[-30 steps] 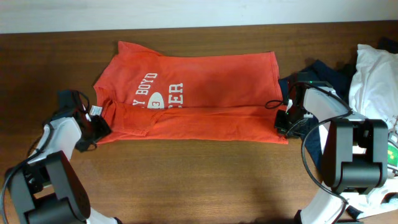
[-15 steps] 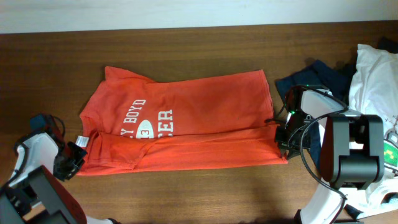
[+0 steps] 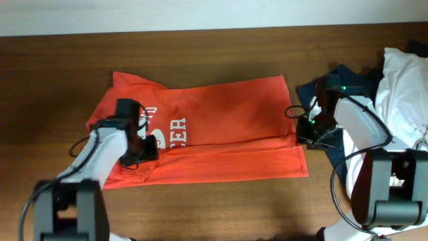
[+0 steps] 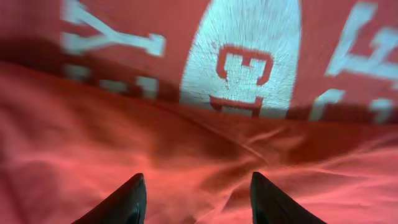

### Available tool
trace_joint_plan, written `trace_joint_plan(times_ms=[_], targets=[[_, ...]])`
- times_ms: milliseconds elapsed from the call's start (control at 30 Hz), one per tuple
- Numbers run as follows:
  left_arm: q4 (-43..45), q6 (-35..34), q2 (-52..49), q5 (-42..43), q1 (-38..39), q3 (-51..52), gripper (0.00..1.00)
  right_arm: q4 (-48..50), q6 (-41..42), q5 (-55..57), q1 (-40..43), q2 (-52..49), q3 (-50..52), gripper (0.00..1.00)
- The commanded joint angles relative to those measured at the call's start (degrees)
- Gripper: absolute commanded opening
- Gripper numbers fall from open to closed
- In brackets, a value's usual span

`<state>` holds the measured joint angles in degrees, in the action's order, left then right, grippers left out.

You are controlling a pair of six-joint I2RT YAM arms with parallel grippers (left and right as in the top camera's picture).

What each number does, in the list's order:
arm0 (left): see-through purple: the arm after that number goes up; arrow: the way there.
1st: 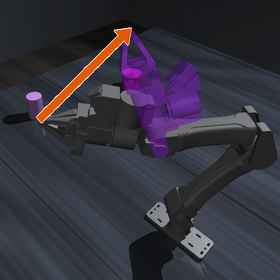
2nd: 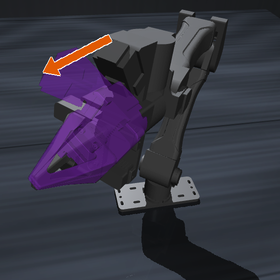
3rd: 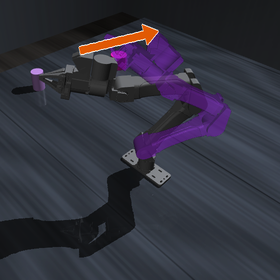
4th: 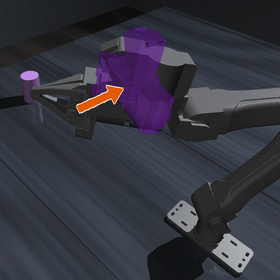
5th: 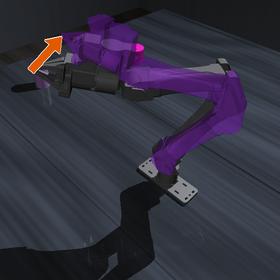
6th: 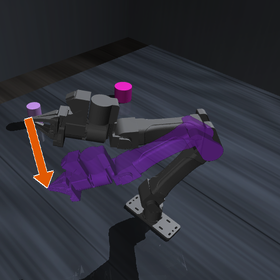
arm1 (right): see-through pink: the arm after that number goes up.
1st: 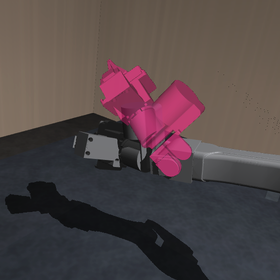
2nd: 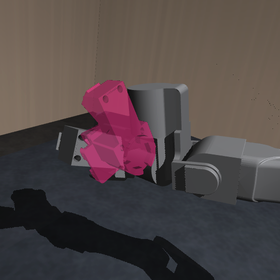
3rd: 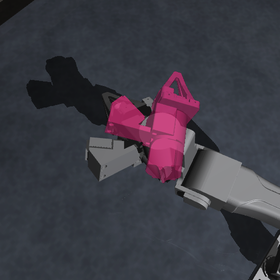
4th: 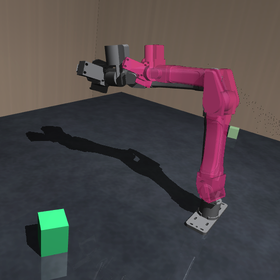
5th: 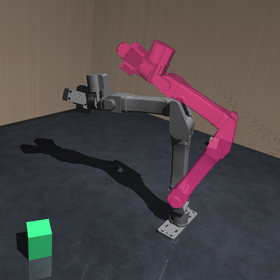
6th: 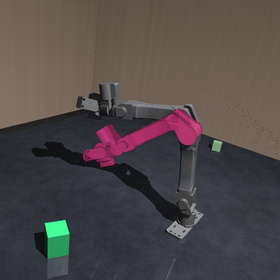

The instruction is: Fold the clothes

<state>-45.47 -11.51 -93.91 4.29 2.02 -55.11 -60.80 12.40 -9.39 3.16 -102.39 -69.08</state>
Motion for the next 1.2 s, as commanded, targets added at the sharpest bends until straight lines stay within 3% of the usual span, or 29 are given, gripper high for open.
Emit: trace_joint_plan(times_ms=[0,67,167,200,233,567,600,633,767,867,900,933,967,1000,1067,1133,1167], targets=[[-0.48,0.94,-5.66,-2.78,3.30,-0.48,0.53,2.93,-0.15,-0.70,-0.98,-0.22,3.10,0.37],[-0.44,0.94,-5.79,-3.26,3.34,-0.48,0.52,4.72,-0.11,-0.70,-0.98,-0.22,4.13,0.37],[-0.68,0.92,-5.79,-4.04,3.34,-0.33,0.20,4.70,0.04,-0.70,-0.98,-0.22,4.22,0.37],[-0.61,0.92,-5.79,-4.07,3.34,-0.33,0.04,4.72,0.04,-0.70,-0.98,-0.22,4.22,0.37],[-0.42,0.92,-5.77,-4.07,3.34,-0.42,0.00,4.74,0.04,-0.55,-0.96,-0.22,4.22,0.37],[-2.80,0.46,-5.70,-6.03,3.08,-10.99,0.00,12.63,-0.11,0.11,-0.94,-3.74,6.19,0.37],[-2.84,0.46,-5.70,-6.03,3.08,-10.99,0.00,13.14,0.04,0.13,-0.94,-3.87,6.19,0.25],[-2.99,0.46,-5.73,-6.05,3.08,-10.99,0.01,13.31,0.04,0.13,-0.94,-3.82,6.05,0.04],[-2.69,0.46,-5.73,-7.61,3.08,-10.99,0.01,9.14,0.02,0.11,-0.83,-3.69,1.70,0.04],[3.67,0.46,-5.75,-8.46,3.08,-10.95,0.04,9.68,0.04,0.09,-0.83,-3.69,-4.50,0.07],[5.60,0.46,-5.79,-8.46,3.08,-10.93,0.06,10.86,0.04,0.09,-0.85,-3.69,-4.50,0.15],[7.37,0.46,-5.79,-8.44,3.08,-10.93,0.19,11.82,0.04,0.13,-0.85,-3.76,-4.48,0.36],[8.50,0.48,-5.79,-8.46,3.08,-10.93,0.31,11.80,0.04,0.13,-0.83,-3.76,-4.48,0.46],[8.85,0.48,-5.79,-8.46,3.08,-10.93,0.48,11.76,0.02,0.13,-0.83,-3.76,-4.48,0.49],[8.13,0.48,-5.79,-8.39,3.08,-10.93,0.50,10.14,0.02,0.13,-0.83,-3.76,-4.48,0.49],[2.75,0.50,-5.77,-6.05,3.10,-10.95,0.46,5.27,0.00,0.11,-0.85,-3.76,-4.48,0.43],[1.03,0.50,-5.77,-5.42,3.13,-10.95,0.37,3.69,-0.22,0.11,-0.90,-3.74,-4.33,0.38]])
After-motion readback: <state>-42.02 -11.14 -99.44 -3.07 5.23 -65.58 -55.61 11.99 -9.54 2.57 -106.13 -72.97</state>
